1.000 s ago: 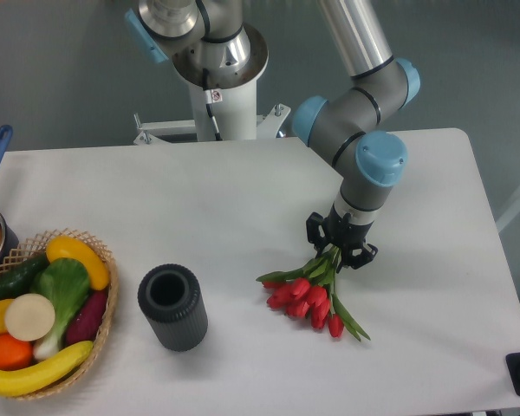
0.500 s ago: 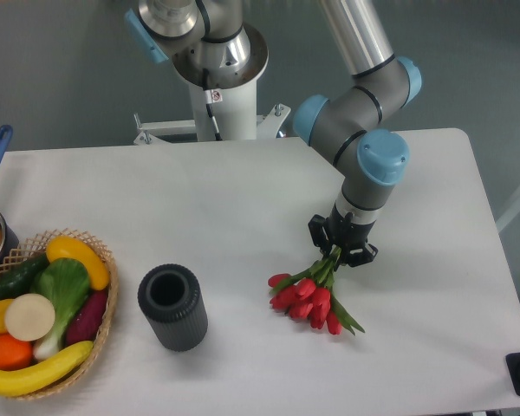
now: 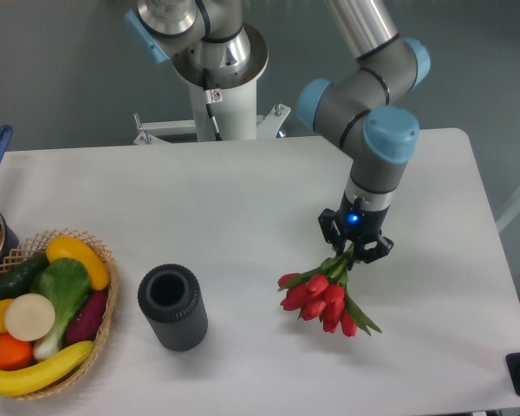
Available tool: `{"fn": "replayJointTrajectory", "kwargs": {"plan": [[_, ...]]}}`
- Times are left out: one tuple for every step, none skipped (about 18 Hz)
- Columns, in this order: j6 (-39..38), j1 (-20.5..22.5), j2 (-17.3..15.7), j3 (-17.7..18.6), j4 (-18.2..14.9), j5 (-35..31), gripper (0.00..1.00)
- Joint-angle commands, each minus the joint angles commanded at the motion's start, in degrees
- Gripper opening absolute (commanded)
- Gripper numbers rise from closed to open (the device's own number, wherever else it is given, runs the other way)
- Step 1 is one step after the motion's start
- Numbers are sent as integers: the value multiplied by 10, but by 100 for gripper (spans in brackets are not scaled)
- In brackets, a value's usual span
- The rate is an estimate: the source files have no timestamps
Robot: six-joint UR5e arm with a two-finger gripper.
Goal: Pick up the flowers from the table
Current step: 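Lift the grasped red tulip bundle up off the table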
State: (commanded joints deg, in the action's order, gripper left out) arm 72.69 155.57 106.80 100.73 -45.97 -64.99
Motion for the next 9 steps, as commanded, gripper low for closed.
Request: {"fn": "replayJointTrajectory", "kwargs": {"plan": [[-3, 1, -11, 1, 0, 26, 32], [-10, 5, -19, 3, 0, 46, 32], [-17, 10, -30, 4, 0, 65, 32], [-20, 11, -39, 5, 0, 91, 32], [-24, 15, -47, 5, 0, 120, 32], [-30, 20, -53, 8, 0, 151, 32], [-34, 23, -56, 8, 0, 184, 32], [-37, 24, -61, 9, 0, 210, 32], [-37, 25, -65, 10, 0, 230, 32]]}}
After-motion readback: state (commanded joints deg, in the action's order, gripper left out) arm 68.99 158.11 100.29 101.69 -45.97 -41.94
